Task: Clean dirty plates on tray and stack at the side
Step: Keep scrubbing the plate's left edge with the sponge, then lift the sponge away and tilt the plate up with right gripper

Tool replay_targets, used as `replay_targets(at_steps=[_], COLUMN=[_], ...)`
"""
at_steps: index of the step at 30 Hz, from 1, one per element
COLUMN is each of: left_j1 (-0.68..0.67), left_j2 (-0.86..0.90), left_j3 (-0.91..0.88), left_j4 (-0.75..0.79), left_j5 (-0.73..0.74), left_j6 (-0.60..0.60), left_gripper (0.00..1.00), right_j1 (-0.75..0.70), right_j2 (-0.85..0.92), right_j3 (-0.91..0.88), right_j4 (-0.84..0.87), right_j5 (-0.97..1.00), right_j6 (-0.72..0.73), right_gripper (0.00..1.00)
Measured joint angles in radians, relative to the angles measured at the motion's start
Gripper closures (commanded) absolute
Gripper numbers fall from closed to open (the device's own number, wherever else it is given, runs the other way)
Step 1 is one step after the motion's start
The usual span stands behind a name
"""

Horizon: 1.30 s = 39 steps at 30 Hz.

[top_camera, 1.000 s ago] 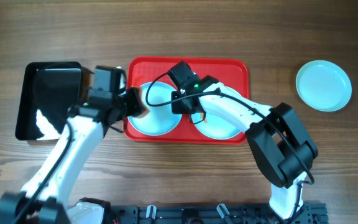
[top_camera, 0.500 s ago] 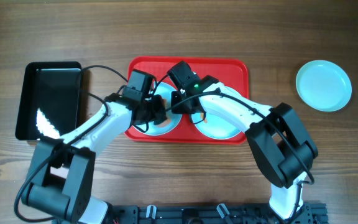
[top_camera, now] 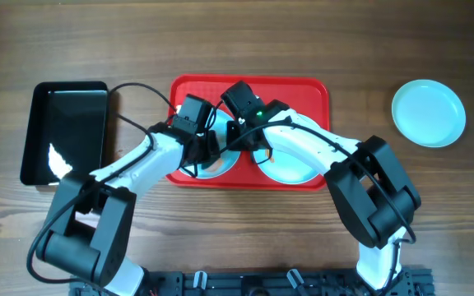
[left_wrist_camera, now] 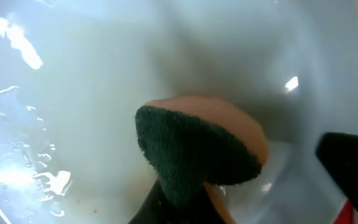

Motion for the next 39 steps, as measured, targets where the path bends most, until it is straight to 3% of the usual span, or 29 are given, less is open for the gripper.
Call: replay_targets(at_steps=[15, 20, 31, 39], left_j1=[-0.009, -0.010, 0.000, 0.005], left_j2=[0.005, 0.005, -0.103, -0.283], left_j3=[0.011, 0.008, 0.008, 0.010], left_j4=[-0.124, -0.119, -0.139, -0.137], left_j5=[-0.439, -0.512, -0.568, -0.375], left_j6=[0.028, 0.029, 0.029, 0.029], left_gripper=[0.96, 0.96, 0.96, 0.96], right_j1=[0.004, 0.006, 0.005, 0.000], right_j2=[0.000, 0.000, 0.000, 0.000], right_j3=[0.000, 0.000, 0.000, 0.000], right_j4=[0.003, 0.005, 0.003, 0.003], right_j5=[-0.008, -0.019, -0.010, 0.001], right_j6=[0.000, 0.000, 0.000, 0.000], right_gripper=[0.96, 0.96, 0.96, 0.96])
